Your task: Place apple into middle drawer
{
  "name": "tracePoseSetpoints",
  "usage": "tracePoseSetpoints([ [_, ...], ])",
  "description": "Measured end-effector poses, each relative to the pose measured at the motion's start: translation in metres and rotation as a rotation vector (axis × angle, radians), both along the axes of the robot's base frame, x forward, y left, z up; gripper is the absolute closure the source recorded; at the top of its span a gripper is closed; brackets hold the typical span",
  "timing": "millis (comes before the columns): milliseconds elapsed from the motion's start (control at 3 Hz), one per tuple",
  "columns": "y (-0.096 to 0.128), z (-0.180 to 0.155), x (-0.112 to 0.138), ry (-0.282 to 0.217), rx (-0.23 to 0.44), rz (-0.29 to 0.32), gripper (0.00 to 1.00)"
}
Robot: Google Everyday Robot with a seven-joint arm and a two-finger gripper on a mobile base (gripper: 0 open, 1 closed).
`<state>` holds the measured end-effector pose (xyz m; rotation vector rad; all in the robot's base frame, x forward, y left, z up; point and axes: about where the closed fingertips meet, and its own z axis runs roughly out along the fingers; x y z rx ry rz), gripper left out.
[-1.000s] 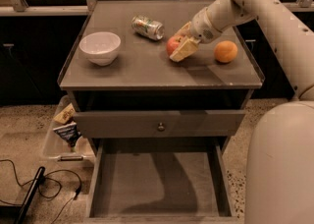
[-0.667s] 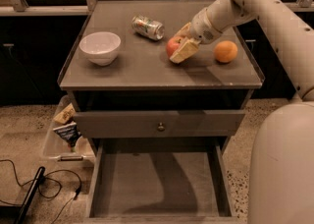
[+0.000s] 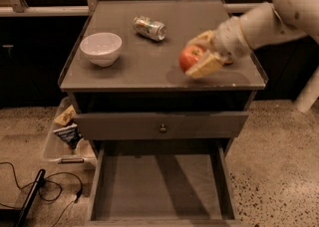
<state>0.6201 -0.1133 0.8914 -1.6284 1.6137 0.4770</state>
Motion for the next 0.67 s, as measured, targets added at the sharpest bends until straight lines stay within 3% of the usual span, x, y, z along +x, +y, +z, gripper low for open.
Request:
tracePoseSetpoints([
  [333,-0.013,-0.004,-0.063,-0.053,0.031,0.035,1.00],
  [667,-0.033,-0.034,-0.121,-0.032,0.049,-0.008,1.00],
])
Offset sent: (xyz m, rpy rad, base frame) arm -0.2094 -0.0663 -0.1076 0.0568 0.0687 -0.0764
